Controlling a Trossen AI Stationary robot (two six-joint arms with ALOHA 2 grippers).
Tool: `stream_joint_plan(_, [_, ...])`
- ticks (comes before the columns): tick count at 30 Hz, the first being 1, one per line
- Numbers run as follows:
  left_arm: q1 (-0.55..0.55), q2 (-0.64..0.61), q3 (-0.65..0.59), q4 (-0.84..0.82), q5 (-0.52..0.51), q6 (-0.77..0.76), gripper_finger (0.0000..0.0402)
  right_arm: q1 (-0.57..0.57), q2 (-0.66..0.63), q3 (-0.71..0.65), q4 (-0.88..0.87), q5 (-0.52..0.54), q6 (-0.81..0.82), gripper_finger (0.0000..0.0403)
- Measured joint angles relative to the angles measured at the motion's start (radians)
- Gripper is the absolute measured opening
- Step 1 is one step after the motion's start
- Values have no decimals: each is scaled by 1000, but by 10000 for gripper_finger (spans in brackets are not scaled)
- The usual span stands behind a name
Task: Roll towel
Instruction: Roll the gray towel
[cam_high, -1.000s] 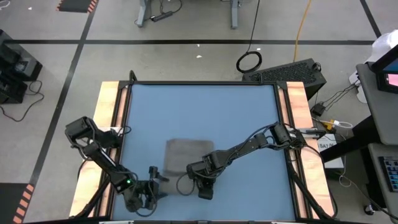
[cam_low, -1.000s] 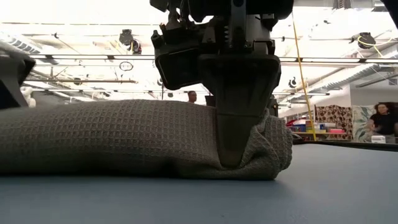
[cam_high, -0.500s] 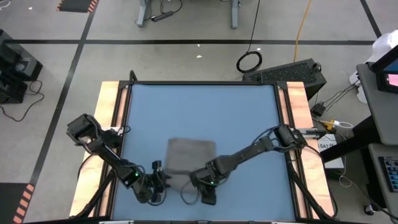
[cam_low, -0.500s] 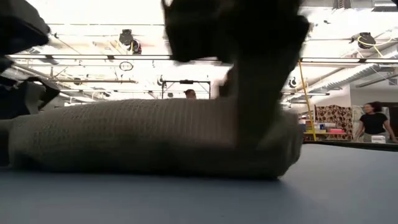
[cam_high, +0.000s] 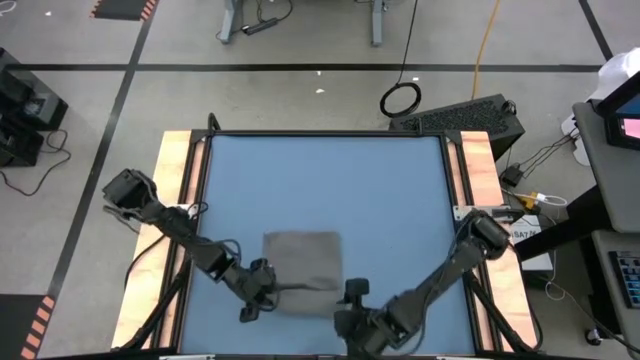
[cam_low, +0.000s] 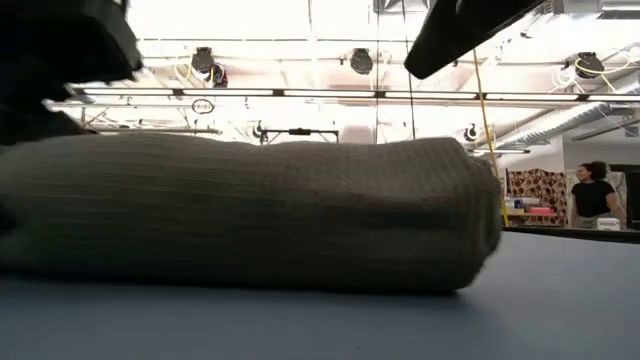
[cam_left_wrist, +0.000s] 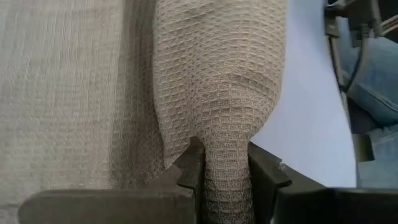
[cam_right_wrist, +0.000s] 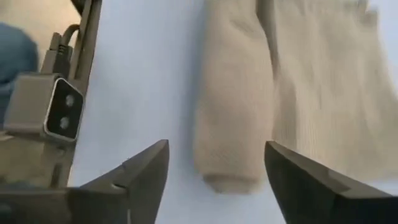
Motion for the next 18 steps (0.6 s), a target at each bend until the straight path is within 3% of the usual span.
stream_joint_plan(5, [65,-1,-18,17,79,15,74,55,70,0,81,169,-24,286])
stream_joint_plan(11, [95,-3,-69,57,118,-35,74,42,142,0,53,294,-10,295])
stream_joint_plan(15, [97,-3,-102,129,128,-62,73,20,150,0,51,295,-46,295])
stream_joint_plan(18, [101,-3,-106,139,131,-62,73,-14,152,0,40,199,1,295])
